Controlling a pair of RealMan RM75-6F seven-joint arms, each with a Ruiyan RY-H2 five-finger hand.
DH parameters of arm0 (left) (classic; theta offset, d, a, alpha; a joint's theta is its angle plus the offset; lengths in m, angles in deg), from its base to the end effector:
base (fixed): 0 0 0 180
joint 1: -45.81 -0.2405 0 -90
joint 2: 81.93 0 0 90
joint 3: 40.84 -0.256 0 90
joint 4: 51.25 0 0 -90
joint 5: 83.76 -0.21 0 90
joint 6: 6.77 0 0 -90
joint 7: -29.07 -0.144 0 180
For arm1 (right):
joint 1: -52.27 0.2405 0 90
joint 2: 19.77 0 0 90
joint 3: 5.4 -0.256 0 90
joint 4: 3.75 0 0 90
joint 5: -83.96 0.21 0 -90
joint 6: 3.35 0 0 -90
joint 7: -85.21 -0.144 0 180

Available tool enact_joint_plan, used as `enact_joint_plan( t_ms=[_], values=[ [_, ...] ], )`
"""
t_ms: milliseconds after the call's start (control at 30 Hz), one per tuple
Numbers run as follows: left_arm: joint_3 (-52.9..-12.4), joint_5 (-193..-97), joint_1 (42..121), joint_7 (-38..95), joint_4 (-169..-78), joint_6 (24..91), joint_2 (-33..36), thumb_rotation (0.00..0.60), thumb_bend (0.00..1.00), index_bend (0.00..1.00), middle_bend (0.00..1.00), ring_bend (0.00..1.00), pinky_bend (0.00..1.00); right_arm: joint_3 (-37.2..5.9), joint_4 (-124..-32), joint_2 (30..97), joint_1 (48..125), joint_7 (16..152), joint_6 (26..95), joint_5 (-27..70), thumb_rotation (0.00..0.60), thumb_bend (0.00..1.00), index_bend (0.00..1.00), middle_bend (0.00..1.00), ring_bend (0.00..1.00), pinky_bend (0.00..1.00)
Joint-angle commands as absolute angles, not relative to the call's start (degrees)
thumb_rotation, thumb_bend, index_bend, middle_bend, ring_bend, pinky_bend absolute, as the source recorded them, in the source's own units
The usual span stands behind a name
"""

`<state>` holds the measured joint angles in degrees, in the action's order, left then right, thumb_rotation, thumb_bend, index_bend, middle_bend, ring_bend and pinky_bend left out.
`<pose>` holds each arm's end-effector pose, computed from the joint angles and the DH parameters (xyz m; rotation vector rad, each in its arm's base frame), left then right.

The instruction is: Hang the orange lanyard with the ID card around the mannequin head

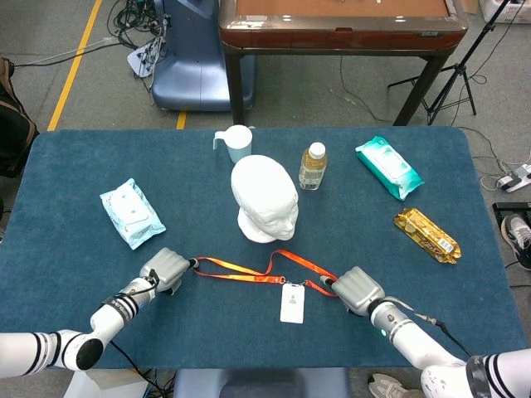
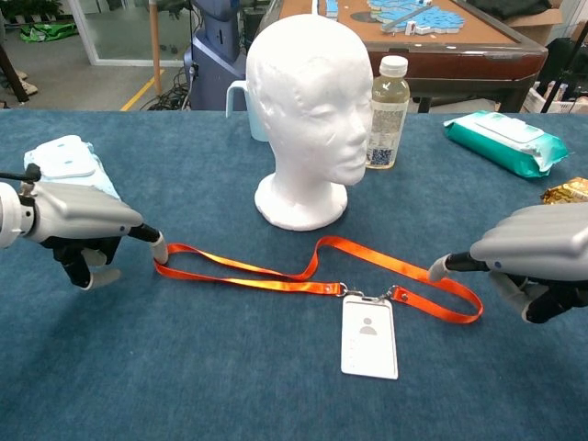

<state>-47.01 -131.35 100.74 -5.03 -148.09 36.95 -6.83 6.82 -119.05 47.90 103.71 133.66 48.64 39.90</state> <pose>-0.1749 0.3164 -0.0011 -2.2282 -0.8221 -0.3675 -0.1812 -0.2475 0.0262 2.2761 -0.7836 0.2140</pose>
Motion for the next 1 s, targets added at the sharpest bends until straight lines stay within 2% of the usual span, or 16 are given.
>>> enact_joint_plan(
  t_ms=[33,500,1000],
  values=[
    [-47.3,-131.6,100.6,-5.0,-148.4,37.1,-7.0,0.600,0.49,0.21,1.00,0.94,0.84,7.6,-118.4,48.2,103.8,134.0,48.6,40.9,0.600,1.00,0.12,1.00,1.00,1.00],
    [-48.0,-131.5,100.1,-4.5,-148.6,37.9,-8.1,0.600,0.49,0.21,1.00,0.94,0.84,9.4,-116.3,48.9,104.0,133.6,48.4,43.0,0.600,1.00,0.12,1.00,1.00,1.00],
    [-48.4,-131.5,99.2,-3.4,-149.1,38.3,-10.4,0.600,0.49,0.22,1.00,0.94,0.84,11.9,-117.7,46.2,102.1,132.7,50.6,41.3,0.600,1.00,0.12,1.00,1.00,1.00]
  ],
)
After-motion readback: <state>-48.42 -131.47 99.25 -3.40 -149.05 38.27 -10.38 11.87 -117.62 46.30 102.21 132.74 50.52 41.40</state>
